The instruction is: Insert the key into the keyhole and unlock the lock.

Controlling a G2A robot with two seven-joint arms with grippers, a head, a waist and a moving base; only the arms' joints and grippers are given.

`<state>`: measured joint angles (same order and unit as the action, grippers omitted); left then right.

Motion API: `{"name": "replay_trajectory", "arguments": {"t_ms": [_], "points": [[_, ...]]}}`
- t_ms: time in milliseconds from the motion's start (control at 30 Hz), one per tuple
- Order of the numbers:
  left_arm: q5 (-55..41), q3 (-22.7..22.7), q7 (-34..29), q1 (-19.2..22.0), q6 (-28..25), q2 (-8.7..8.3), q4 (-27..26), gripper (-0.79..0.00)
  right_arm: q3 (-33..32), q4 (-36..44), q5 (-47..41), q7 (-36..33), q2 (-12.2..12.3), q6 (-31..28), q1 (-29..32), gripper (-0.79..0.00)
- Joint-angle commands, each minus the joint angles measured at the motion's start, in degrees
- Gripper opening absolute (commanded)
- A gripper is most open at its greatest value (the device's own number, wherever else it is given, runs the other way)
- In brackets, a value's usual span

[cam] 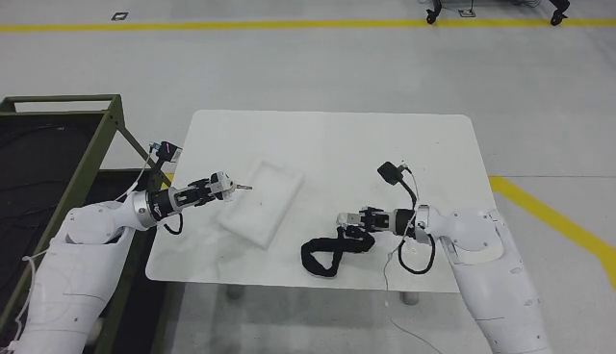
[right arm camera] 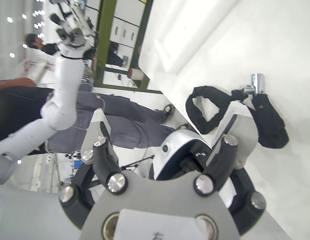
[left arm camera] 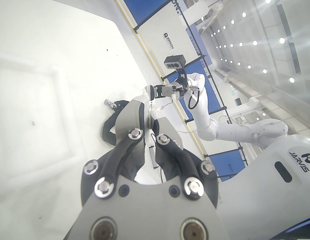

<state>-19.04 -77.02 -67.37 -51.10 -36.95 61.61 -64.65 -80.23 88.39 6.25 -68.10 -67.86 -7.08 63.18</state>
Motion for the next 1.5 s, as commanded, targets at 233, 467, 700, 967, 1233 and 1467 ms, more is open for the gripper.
{"name": "replay_trajectory", "arguments": {"t_ms": [233, 467, 700, 967, 1233, 1467], "points": [[0.0, 0.0, 0.0, 0.0, 0.0, 0.0, 0.0, -0.785, 1.2, -8.5, -23.0, -11.7, -0.1, -2.5, -1.7, 0.0], [0.0, 0.0, 0.0, 0.0, 0.0, 0.0, 0.0, -0.785, 1.7, -8.1, -23.3, -13.4, 0.0, -4.6, -2.4, 0.0], [0.0, 0.0, 0.0, 0.0, 0.0, 0.0, 0.0, -0.785, 0.2, -4.4, -28.6, -11.4, 0.3, 5.0, -1.8, 0.0], [0.0, 0.0, 0.0, 0.0, 0.0, 0.0, 0.0, -0.785, -0.8, 4.3, -38.0, -3.7, 0.8, 32.4, -0.9, 0.0], [0.0, 0.0, 0.0, 0.0, 0.0, 0.0, 0.0, -0.785, 1.1, 4.0, -49.2, 10.3, 1.6, 53.5, -2.2, 0.0], [0.0, 0.0, 0.0, 0.0, 0.0, 0.0, 0.0, -0.785, 4.2, -0.5, -64.0, 21.8, 3.5, 65.1, -4.6, 0.0]]}}
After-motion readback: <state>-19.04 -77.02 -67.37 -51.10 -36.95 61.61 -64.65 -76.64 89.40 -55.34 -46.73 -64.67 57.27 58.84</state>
